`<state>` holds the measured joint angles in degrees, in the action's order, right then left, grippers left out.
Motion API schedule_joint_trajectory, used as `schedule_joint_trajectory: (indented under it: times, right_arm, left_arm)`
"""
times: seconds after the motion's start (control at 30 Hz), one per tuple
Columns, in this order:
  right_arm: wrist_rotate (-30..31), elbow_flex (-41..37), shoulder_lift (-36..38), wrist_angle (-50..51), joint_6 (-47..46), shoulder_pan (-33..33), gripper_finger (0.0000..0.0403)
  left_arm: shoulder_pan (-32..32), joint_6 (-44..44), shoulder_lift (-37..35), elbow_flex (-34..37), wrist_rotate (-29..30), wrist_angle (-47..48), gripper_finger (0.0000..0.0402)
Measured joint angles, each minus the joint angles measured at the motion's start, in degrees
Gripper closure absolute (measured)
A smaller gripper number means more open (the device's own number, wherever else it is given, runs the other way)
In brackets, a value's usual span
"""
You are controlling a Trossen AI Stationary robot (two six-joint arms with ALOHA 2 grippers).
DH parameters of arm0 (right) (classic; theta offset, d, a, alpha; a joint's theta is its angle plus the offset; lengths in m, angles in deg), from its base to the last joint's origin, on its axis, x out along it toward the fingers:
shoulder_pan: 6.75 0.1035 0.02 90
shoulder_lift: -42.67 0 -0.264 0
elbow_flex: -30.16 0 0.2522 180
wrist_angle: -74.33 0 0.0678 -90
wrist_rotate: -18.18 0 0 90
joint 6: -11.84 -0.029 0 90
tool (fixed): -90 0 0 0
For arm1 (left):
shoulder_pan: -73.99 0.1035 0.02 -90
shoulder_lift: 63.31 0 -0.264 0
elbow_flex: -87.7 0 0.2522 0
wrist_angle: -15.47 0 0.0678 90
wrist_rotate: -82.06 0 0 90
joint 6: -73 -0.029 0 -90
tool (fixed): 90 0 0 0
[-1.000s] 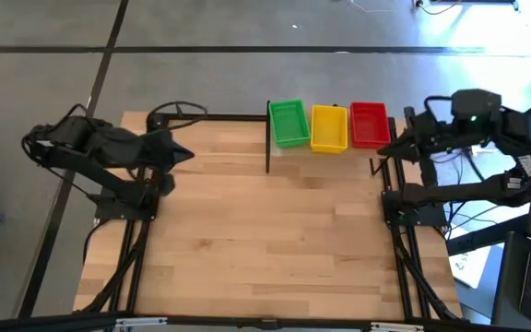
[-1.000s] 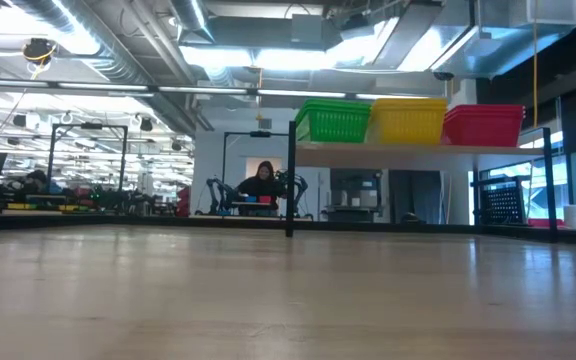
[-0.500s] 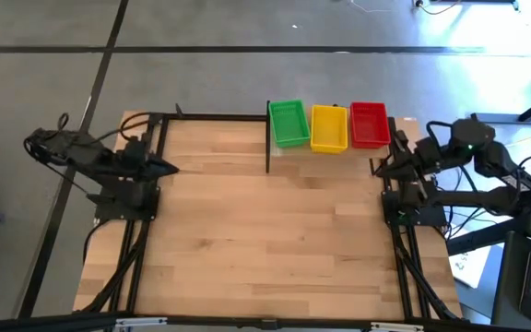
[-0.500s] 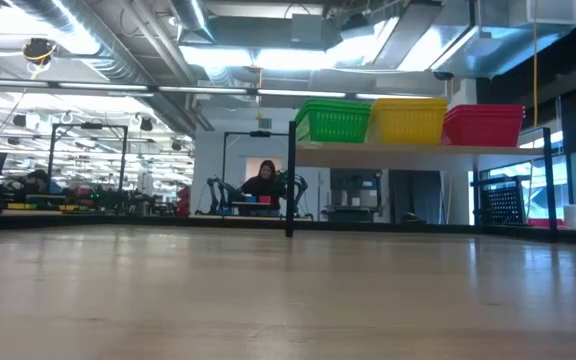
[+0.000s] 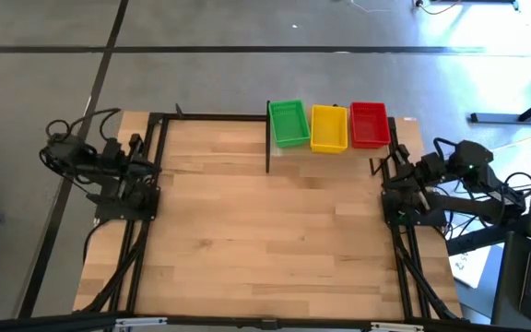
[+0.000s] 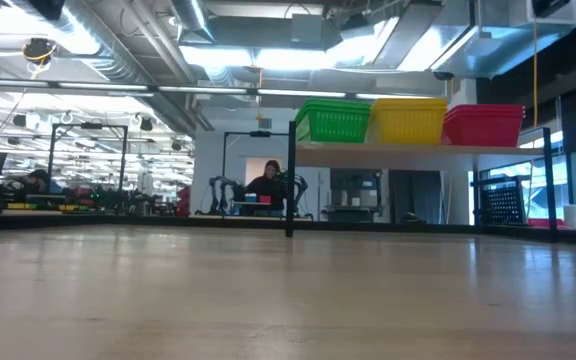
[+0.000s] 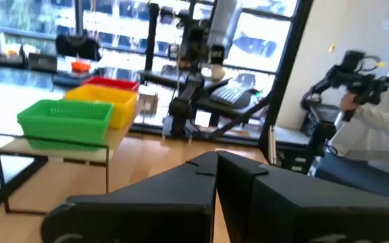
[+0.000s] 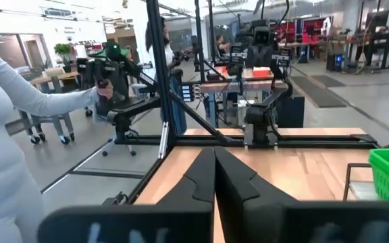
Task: Stack baskets on shelf by color
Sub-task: Return to Home Position
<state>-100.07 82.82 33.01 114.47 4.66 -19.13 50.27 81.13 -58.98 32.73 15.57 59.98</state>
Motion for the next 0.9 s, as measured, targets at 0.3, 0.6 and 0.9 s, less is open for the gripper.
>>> schedule_joint_trajectory:
  times: [0.3,0.6,0.9]
  right_arm:
    - [0.14,-7.84,9.68,-4.75,4.47,-0.01,0.0403]
    - [2.0,-19.07,9.44,-20.28,8.97,-0.02,0.0403]
    - [2.25,-32.91,9.38,-34.15,10.27,-0.04,0.0403]
  left_arm:
    - [0.02,-4.87,-4.16,1.56,-2.94,0.31,0.0401]
    - [0.03,-6.14,-4.02,11.56,-2.35,-7.09,0.0402]
    - [0.04,-5.57,-4.13,26.26,-0.58,-24.74,0.0401]
